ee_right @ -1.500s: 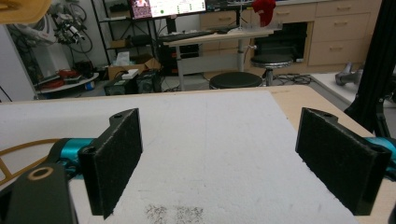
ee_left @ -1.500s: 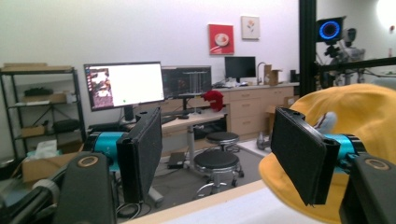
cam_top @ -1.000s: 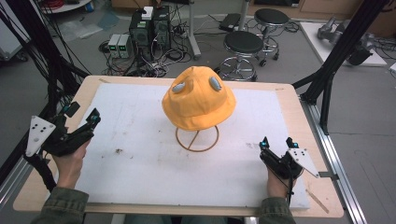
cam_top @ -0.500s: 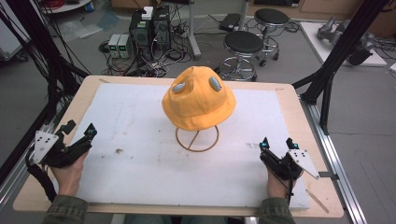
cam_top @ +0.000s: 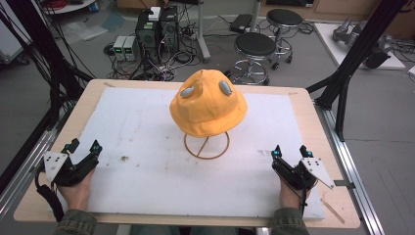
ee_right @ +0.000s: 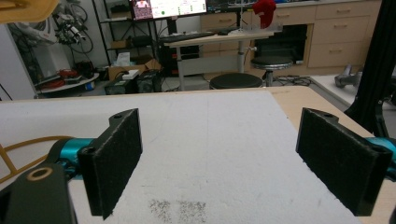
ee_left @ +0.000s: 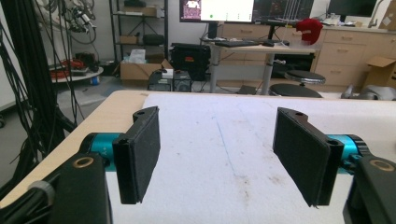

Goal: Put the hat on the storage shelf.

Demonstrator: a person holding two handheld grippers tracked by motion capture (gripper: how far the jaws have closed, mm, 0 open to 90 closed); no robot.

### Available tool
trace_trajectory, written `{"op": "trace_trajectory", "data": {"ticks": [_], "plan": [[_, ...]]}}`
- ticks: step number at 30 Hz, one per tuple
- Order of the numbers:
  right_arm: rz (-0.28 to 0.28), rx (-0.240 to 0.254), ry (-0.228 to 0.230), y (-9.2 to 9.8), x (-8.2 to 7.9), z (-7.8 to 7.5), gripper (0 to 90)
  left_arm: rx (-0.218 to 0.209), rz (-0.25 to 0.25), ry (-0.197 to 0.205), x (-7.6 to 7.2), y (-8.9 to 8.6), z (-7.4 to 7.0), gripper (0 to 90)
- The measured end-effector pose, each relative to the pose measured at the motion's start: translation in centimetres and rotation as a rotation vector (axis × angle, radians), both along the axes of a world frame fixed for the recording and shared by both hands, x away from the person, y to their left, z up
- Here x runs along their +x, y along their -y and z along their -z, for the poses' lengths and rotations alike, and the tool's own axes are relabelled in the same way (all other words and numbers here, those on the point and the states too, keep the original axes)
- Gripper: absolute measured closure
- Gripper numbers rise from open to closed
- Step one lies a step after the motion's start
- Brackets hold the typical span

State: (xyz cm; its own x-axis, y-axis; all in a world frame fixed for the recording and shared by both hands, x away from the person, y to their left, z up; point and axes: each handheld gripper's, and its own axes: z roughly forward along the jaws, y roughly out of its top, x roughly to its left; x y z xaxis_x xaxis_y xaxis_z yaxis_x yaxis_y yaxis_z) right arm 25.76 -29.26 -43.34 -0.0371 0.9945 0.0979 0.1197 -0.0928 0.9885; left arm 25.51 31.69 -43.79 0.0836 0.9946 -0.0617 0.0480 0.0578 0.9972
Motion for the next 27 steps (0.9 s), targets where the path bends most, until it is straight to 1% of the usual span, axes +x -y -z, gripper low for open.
{"op": "trace_trajectory", "data": {"ticks": [2, 5, 6, 8, 10, 12, 14, 19, 24, 25, 27], "plan": [[0.0, 0.006, 0.0, 0.0, 0.0, 0.01, 13.5, -0.003, 0.006, 0.002, -0.32, 0.08, 0.12, 32.2], [-0.002, 0.009, -0.001, 0.0, 0.03, 0.02, 13.5, 0.016, 0.016, -0.011, -0.5, 0.21, 0.44, 32.0], [-0.002, 0.008, 0.0, 0.0, 0.05, 0.02, 13.5, 0.014, 0.017, -0.011, -0.51, 0.21, 0.45, 31.9], [-0.002, 0.009, -0.001, -0.03, 0.05, 0.03, 13.5, -0.003, 0.017, -0.004, -0.63, 0.19, 0.39, 31.9], [-0.005, 0.009, -0.004, -0.05, 0.04, 0.02, 13.5, -0.008, 0.02, -0.001, -0.79, 0.16, 0.33, 31.9], [-0.005, 0.016, -0.006, -0.12, 0.06, 0.04, 13.5, -0.018, 0.023, 0.004, -0.94, 0.15, 0.33, 31.9], [-0.006, 0.007, -0.007, -0.06, 0.08, 0.06, 13.5, -0.021, 0.026, 0.002, -1.05, 0.09, 0.31, 31.9], [-0.009, 0.007, -0.013, -0.06, 0.17, 0.11, 13.5, -0.043, 0.027, 0.005, -1.12, -0.04, 0.35, 32.0], [-0.013, 0.016, -0.021, -0.03, 0.29, 0.18, 13.6, -0.05, 0.031, 0.003, -1.06, -0.04, 0.44, 32.2], [-0.013, 0.012, -0.021, 0.02, 0.31, 0.2, 13.6, -0.053, 0.033, 0.003, -1.04, -0.04, 0.46, 32.2], [-0.011, 0.021, -0.025, -0.01, 0.35, 0.23, 13.5, -0.056, 0.035, 0.0, -1.03, -0.07, 0.48, 32.2]]}}
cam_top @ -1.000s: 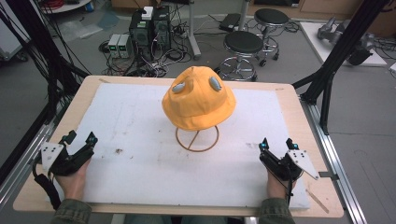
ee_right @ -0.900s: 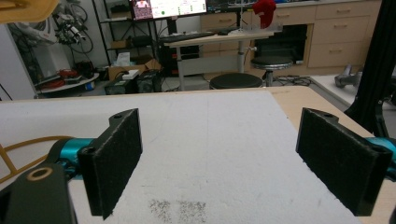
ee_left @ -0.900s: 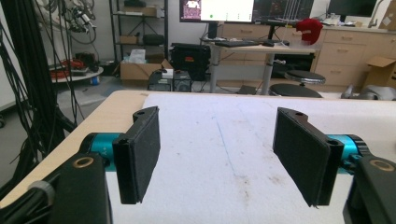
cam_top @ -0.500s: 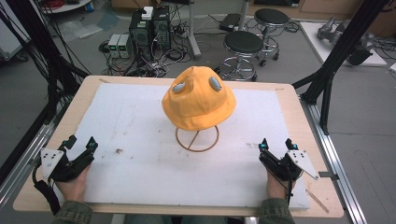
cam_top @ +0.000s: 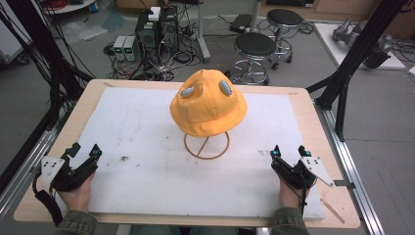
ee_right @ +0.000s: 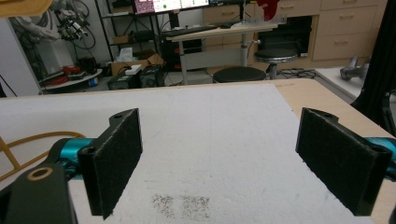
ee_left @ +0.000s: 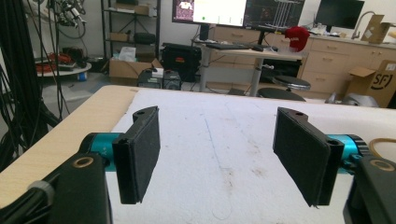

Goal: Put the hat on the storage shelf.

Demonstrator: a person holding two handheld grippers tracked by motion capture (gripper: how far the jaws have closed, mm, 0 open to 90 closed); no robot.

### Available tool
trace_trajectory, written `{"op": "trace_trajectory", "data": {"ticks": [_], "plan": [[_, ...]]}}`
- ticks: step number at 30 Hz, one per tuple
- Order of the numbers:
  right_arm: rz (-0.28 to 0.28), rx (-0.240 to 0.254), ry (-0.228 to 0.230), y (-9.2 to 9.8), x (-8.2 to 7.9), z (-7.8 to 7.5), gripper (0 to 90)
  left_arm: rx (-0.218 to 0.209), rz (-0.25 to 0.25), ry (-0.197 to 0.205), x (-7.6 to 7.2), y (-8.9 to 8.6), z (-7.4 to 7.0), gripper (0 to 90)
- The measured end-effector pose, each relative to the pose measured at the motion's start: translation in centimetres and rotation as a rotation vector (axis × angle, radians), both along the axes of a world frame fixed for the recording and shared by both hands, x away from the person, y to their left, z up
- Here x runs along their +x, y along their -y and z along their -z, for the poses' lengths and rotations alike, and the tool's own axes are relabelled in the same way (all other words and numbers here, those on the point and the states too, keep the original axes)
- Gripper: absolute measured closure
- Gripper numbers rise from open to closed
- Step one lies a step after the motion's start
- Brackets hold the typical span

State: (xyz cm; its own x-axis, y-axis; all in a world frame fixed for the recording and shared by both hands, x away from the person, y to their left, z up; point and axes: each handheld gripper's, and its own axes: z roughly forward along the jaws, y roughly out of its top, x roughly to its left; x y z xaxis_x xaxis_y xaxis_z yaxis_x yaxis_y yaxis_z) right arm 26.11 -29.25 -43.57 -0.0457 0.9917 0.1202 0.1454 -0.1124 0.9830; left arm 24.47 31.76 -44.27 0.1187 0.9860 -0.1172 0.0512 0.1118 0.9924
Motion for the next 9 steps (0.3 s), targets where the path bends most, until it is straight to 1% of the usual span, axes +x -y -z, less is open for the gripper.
{"op": "trace_trajectory", "data": {"ticks": [5, 7, 8, 9], "plan": [[-0.003, -0.001, -0.003, 0.09, 0.07, 0.04, 13.5, -0.005, -0.004, 0.001, 0.02, -0.02, 0.03, 32.3], [-0.002, 0.002, -0.006, 0.09, 0.06, 0.04, 13.5, 0.01, -0.009, 0.002, 0.0, 0.04, 0.02, 32.3], [-0.002, 0.005, -0.004, 0.08, 0.08, 0.06, 13.6, 0.024, -0.013, 0.003, -0.03, 0.09, 0.0, 32.3], [-0.001, 0.004, -0.006, 0.09, 0.08, 0.06, 13.6, 0.044, -0.02, 0.014, -0.11, 0.25, -0.08, 32.4]]}}
